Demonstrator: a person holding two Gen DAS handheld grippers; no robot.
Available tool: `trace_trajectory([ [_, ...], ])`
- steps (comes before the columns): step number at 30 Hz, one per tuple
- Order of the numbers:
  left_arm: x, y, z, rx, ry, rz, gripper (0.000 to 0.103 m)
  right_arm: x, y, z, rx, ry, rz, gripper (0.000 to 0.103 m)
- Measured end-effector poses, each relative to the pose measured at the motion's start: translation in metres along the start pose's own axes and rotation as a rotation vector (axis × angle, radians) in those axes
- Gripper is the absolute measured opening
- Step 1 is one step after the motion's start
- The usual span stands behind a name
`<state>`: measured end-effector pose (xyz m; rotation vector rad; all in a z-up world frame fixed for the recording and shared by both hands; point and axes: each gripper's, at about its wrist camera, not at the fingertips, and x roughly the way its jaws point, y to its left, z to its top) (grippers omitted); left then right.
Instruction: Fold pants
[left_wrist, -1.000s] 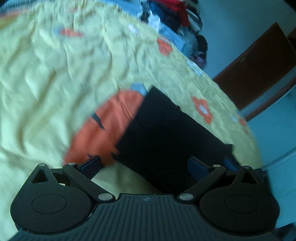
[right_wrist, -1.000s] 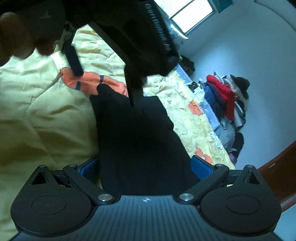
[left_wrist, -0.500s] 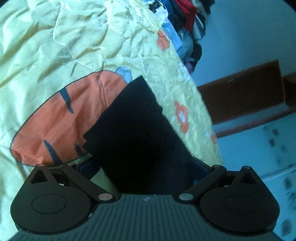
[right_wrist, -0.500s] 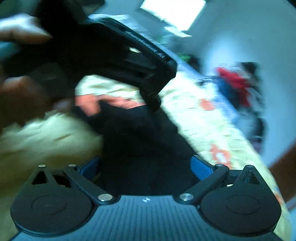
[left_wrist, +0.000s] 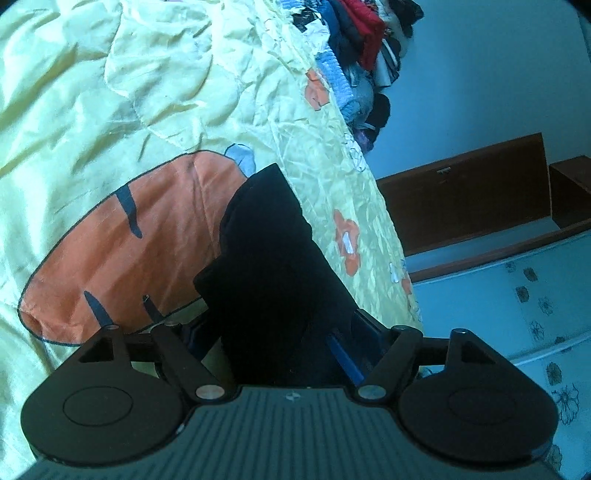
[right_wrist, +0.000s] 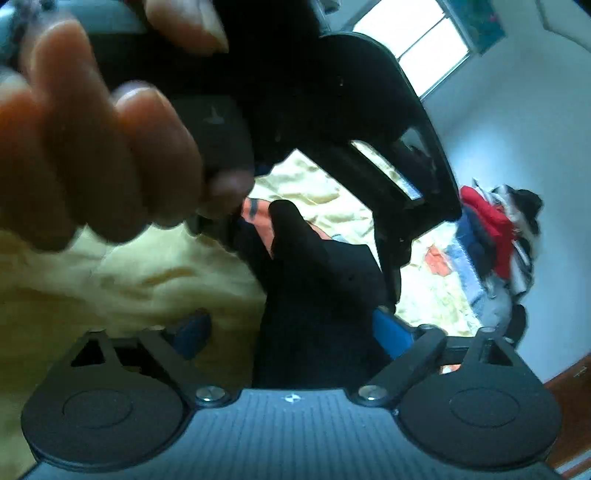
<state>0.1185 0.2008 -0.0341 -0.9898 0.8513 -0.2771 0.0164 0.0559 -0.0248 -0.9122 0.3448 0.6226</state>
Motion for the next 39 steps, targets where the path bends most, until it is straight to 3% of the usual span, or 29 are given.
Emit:
trace_trajectory([
  [1, -0.001, 0.000, -0.001, 0.007, -0.001, -0.002, 0.079, 0.004, -0.002, 0.002, 0.014, 0.014, -0.017, 0.063],
  [4, -0.002, 0.000, -0.002, 0.031, 0.001, -0.029, 0.081, 0.023, -0.005, -0.003, -0.013, 0.075, -0.106, 0.040],
  [7, 0.001, 0.004, -0.006, 0.049, 0.015, -0.024, 0.087, 0.027, -0.013, -0.004, 0.050, 0.054, -0.077, 0.027],
  [9, 0.004, 0.007, -0.010, 0.048, 0.027, -0.018, 0.090, 0.022, -0.030, -0.006, 0.190, 0.011, -0.019, 0.020],
  [12, 0.008, 0.002, -0.011, 0.061, 0.007, -0.030, 0.096, 0.016, -0.067, -0.015, 0.432, -0.047, 0.075, 0.019],
  [16, 0.027, -0.007, -0.004, 0.043, -0.052, -0.021, 0.094, 0.013, -0.097, -0.028, 0.638, -0.098, 0.164, 0.019],
  [17, 0.033, -0.010, -0.002, 0.045, -0.063, -0.016, 0.089, 0.009, -0.100, -0.031, 0.661, -0.107, 0.185, 0.019],
  [19, 0.044, -0.014, 0.001, 0.066, -0.069, 0.019, 0.068, 0.001, -0.104, -0.034, 0.667, -0.108, 0.260, 0.019],
  [20, 0.048, -0.016, 0.002, 0.082, -0.065, 0.056, 0.047, -0.008, -0.108, -0.037, 0.659, -0.129, 0.295, 0.019],
  [21, 0.051, -0.017, 0.002, 0.100, -0.062, 0.081, 0.035, -0.017, -0.111, -0.041, 0.666, -0.150, 0.323, 0.019],
  [22, 0.051, -0.017, 0.001, 0.114, -0.066, 0.094, 0.035, -0.025, -0.117, -0.047, 0.694, -0.172, 0.343, 0.019],
  [23, 0.051, -0.016, 0.000, 0.119, -0.077, 0.093, 0.028, -0.032, -0.126, -0.055, 0.731, -0.189, 0.346, 0.019],
  [25, 0.049, -0.015, -0.003, 0.125, -0.091, 0.100, 0.026, -0.038, -0.142, -0.071, 0.819, -0.187, 0.286, 0.019],
  [28, 0.045, -0.028, -0.015, 0.230, -0.141, 0.155, 0.024, -0.010, -0.146, -0.084, 0.798, -0.027, 0.140, 0.019],
  [30, 0.040, -0.049, -0.028, 0.361, -0.192, 0.206, 0.022, 0.010, -0.142, -0.086, 0.780, 0.024, 0.129, 0.019],
  [34, 0.026, -0.096, -0.065, 0.591, -0.276, 0.220, 0.022, 0.009, -0.142, -0.081, 0.903, -0.118, 0.212, 0.019],
  [36, 0.024, -0.115, -0.080, 0.656, -0.286, 0.205, 0.021, 0.015, -0.154, -0.084, 0.932, -0.157, 0.220, 0.020],
  [39, 0.025, -0.140, -0.102, 0.724, -0.309, 0.182, 0.021, -0.007, -0.165, -0.100, 0.978, -0.213, 0.201, 0.020],
])
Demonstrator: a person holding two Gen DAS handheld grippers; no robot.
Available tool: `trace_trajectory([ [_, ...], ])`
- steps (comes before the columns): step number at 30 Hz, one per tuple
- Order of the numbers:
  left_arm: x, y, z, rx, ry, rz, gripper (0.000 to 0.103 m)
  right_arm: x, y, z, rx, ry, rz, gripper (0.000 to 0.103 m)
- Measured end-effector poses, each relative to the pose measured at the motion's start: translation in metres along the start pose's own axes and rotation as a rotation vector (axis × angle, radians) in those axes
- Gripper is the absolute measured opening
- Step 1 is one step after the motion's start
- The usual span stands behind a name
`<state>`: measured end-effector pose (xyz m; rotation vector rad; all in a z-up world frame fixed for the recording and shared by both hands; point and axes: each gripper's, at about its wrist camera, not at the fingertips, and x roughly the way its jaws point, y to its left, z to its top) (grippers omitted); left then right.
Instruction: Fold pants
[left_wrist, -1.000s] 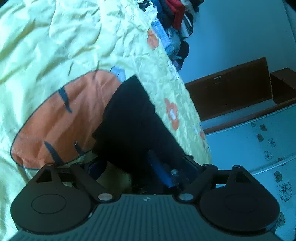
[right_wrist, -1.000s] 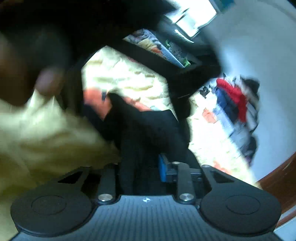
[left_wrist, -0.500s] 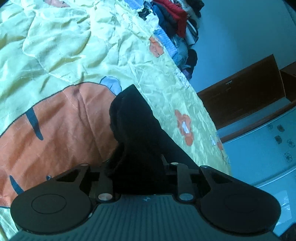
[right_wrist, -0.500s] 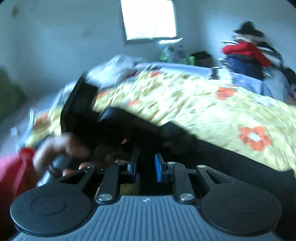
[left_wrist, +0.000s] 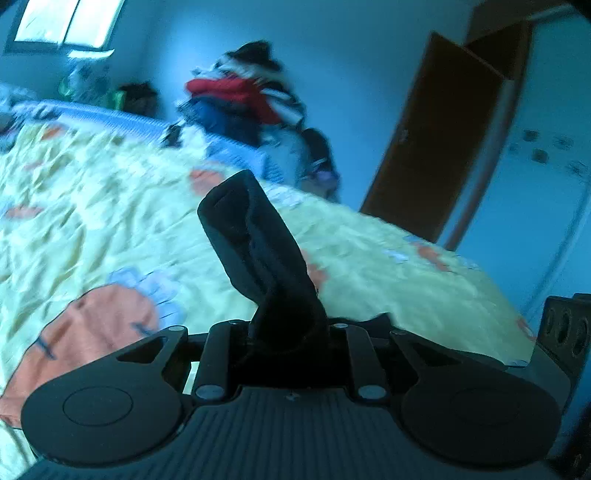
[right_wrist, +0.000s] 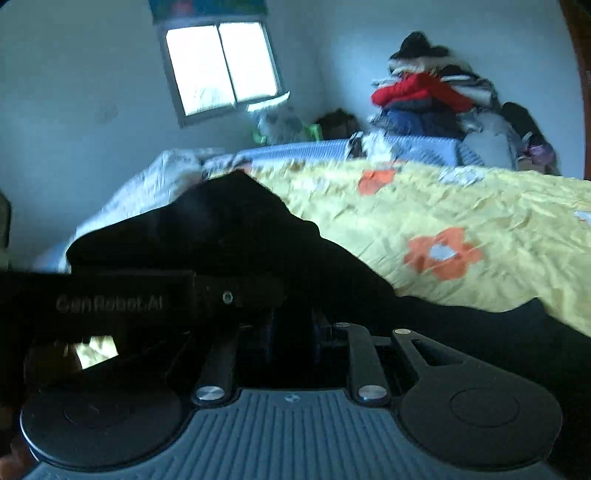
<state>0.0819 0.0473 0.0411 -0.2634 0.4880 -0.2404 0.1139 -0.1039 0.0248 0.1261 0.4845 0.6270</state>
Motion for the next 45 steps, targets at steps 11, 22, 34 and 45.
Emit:
trace_trajectory([
  [11, 0.023, -0.134, -0.027, 0.165, 0.021, -0.178, 0.022, -0.113, -0.098, -0.030, 0.260, -0.176, -0.038, 0.019],
  [22, 0.070, -0.220, -0.061, 0.260, 0.104, -0.257, 0.022, -0.181, -0.160, -0.069, 0.399, -0.228, -0.187, 0.020],
  [34, 0.104, -0.262, -0.090, 0.307, 0.211, -0.335, 0.030, -0.222, -0.181, -0.093, 0.423, -0.198, -0.354, 0.020],
  [45, 0.088, -0.267, -0.089, 0.312, 0.247, -0.548, 0.078, -0.271, -0.188, -0.114, 0.421, -0.227, -0.663, 0.028],
])
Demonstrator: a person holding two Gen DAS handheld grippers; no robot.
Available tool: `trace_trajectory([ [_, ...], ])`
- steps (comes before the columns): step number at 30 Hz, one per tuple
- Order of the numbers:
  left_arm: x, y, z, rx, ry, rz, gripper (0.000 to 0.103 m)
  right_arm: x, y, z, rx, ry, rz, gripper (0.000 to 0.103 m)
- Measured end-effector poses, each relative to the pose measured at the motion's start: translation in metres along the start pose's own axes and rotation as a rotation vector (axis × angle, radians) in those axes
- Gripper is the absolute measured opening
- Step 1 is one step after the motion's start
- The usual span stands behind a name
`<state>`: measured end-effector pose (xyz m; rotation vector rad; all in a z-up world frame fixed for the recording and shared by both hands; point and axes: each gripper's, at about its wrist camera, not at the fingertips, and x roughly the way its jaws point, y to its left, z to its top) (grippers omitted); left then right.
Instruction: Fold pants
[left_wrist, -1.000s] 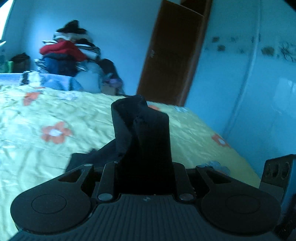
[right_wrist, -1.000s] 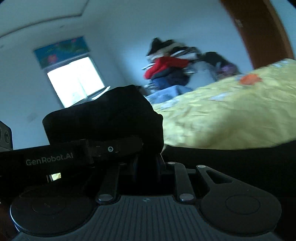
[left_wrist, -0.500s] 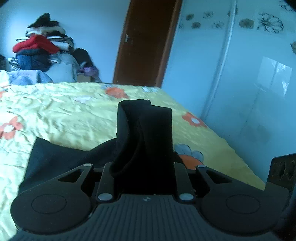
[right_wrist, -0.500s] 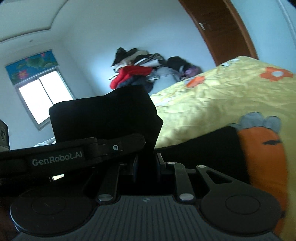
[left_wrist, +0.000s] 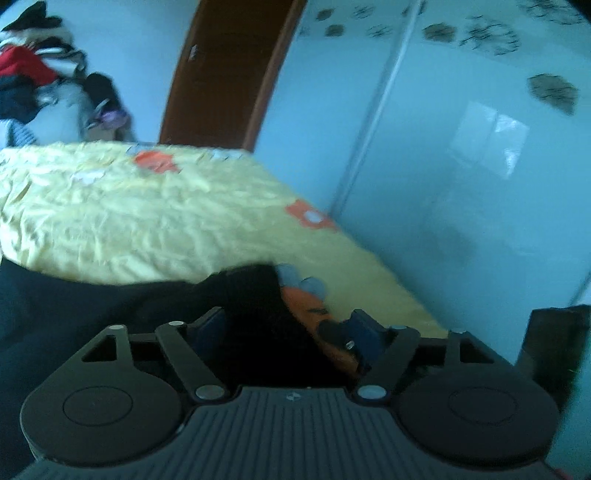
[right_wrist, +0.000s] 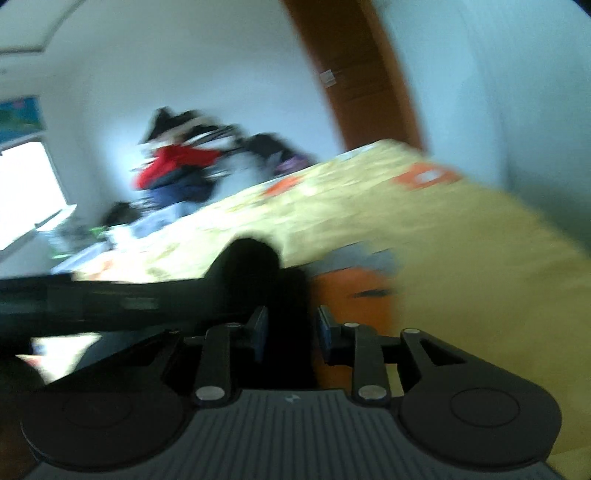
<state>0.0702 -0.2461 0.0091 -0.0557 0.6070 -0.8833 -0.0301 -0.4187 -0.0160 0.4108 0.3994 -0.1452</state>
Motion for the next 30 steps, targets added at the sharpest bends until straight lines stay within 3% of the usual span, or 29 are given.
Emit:
trace_trajectory([
  [3, -0.016, 0.008, 0.002, 0.012, -0.022, 0.030, 0.081, -0.012, -0.010, 0.005, -0.011, -0.070, -0.153, 0.028],
  [6, -0.026, 0.031, 0.005, -0.019, -0.033, 0.161, 0.081, -0.018, -0.010, 0.015, 0.009, -0.115, -0.104, 0.031],
  [8, -0.032, 0.052, 0.004, -0.054, -0.039, 0.250, 0.081, -0.010, -0.003, 0.021, 0.017, -0.078, 0.013, 0.053],
  [9, -0.033, 0.062, 0.003, -0.067, -0.042, 0.297, 0.081, -0.004, 0.001, 0.024, 0.012, -0.054, 0.066, 0.077],
  [10, -0.036, 0.072, 0.002, -0.079, -0.041, 0.344, 0.081, 0.004, 0.006, 0.025, 0.003, -0.028, 0.113, 0.084],
  [12, -0.040, 0.090, 0.001, -0.107, -0.030, 0.429, 0.081, 0.021, 0.020, 0.027, -0.028, 0.016, 0.163, 0.083],
  [15, -0.045, 0.115, 0.000, -0.173, -0.010, 0.479, 0.081, 0.047, 0.030, 0.030, -0.064, 0.075, 0.184, 0.082],
  [18, -0.050, 0.127, -0.003, -0.212, 0.004, 0.491, 0.081, 0.063, 0.033, 0.028, -0.058, 0.125, 0.205, 0.033],
  [21, -0.048, 0.129, -0.003, -0.197, 0.011, 0.498, 0.081, 0.057, 0.039, 0.025, -0.184, 0.126, 0.130, 0.009],
  [24, -0.047, 0.124, -0.001, -0.174, 0.015, 0.475, 0.081, 0.054, 0.025, 0.025, -0.168, 0.122, 0.060, 0.010],
  [26, -0.042, 0.119, 0.001, -0.131, 0.030, 0.452, 0.081, 0.056, 0.015, 0.024, -0.106, 0.135, 0.087, 0.015],
  [27, -0.041, 0.116, 0.002, -0.111, 0.030, 0.451, 0.081, 0.052, 0.015, 0.024, -0.097, 0.122, 0.075, 0.025],
  [30, -0.037, 0.110, 0.002, -0.074, 0.022, 0.448, 0.083, 0.025, 0.031, 0.028, -0.160, -0.023, -0.066, 0.028],
])
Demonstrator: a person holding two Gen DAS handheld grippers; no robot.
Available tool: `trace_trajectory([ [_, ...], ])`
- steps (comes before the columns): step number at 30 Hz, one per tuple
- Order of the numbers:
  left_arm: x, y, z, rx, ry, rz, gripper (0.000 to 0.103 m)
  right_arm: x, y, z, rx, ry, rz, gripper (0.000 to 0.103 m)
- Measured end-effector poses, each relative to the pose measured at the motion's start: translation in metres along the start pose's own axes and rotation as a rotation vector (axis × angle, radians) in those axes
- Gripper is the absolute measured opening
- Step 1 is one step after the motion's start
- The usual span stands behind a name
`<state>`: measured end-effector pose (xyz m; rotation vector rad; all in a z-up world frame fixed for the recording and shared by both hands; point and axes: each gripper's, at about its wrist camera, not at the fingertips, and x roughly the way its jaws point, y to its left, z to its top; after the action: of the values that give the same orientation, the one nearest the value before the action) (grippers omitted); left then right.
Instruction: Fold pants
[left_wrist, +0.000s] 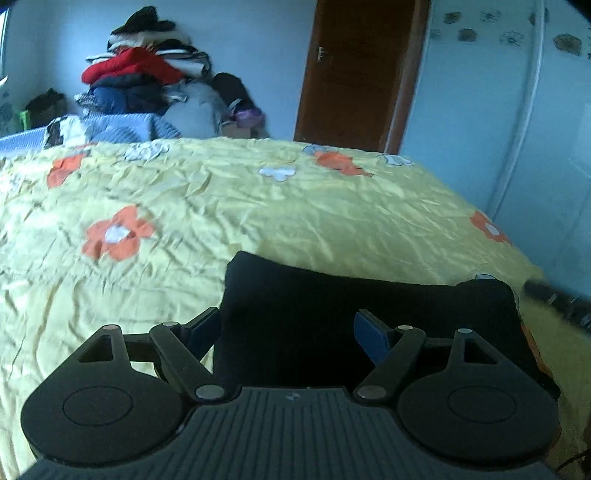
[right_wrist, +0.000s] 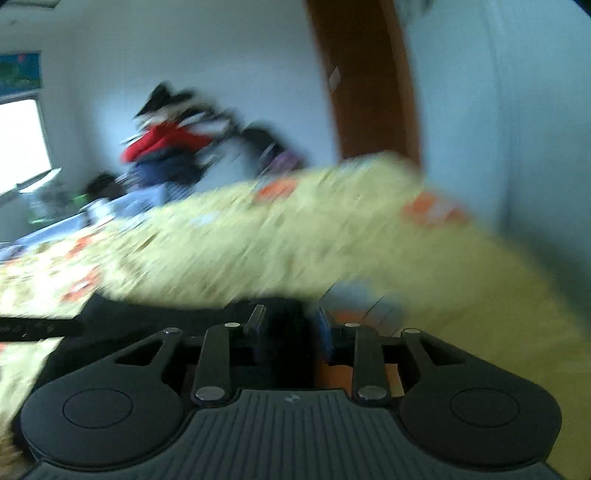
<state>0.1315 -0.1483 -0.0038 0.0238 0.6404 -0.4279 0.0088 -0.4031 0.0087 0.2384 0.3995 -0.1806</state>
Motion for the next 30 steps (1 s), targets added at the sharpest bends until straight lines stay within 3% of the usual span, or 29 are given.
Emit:
trace_trajectory([
  [2, 0.009, -0.003, 0.000, 0.004, 0.031, -0.012, 0.089, -0.012, 0.009, 0.004, -0.013, -0.044, 0.064, 0.028],
  [4, 0.025, -0.005, -0.003, 0.013, 0.085, -0.013, 0.091, -0.004, 0.022, 0.004, -0.047, 0.046, 0.260, 0.028],
  [5, 0.032, -0.005, -0.006, 0.021, 0.105, 0.007, 0.091, 0.002, 0.027, 0.000, -0.066, 0.090, 0.306, 0.028],
  [8, 0.036, -0.002, -0.012, 0.058, 0.094, 0.068, 0.091, 0.030, 0.031, -0.018, -0.139, 0.184, 0.236, 0.027],
  [10, 0.027, 0.005, -0.011, 0.075, 0.070, 0.095, 0.091, 0.026, 0.013, -0.018, -0.011, 0.151, 0.272, 0.028],
  [13, 0.012, 0.026, -0.010, 0.063, 0.055, 0.109, 0.091, 0.005, 0.001, -0.011, -0.003, 0.082, 0.135, 0.029],
  [15, 0.006, 0.045, -0.011, -0.004, 0.080, 0.038, 0.091, -0.006, -0.012, -0.010, 0.025, 0.091, 0.218, 0.029],
  [17, 0.008, 0.063, -0.016, -0.099, 0.147, -0.087, 0.091, -0.006, -0.019, -0.015, 0.056, 0.139, 0.345, 0.030],
  [19, 0.008, 0.075, -0.024, -0.168, 0.154, -0.179, 0.091, 0.001, -0.011, -0.027, -0.032, 0.229, 0.345, 0.029],
  [21, 0.003, 0.078, -0.028, -0.164, 0.148, -0.218, 0.091, -0.001, -0.009, -0.029, -0.068, 0.213, 0.327, 0.030],
  [23, -0.001, 0.078, -0.031, -0.149, 0.145, -0.273, 0.091, -0.005, -0.026, -0.023, 0.063, 0.192, 0.336, 0.038],
  [25, -0.002, 0.079, -0.034, -0.158, 0.146, -0.341, 0.092, -0.005, -0.049, -0.020, 0.154, 0.173, 0.333, 0.077],
  [26, -0.001, 0.080, -0.036, -0.165, 0.151, -0.383, 0.092, 0.000, -0.058, -0.019, 0.176, 0.206, 0.342, 0.082],
  [30, 0.004, 0.078, -0.042, -0.167, 0.140, -0.484, 0.101, 0.031, -0.078, -0.019, 0.219, 0.331, 0.469, 0.082],
])
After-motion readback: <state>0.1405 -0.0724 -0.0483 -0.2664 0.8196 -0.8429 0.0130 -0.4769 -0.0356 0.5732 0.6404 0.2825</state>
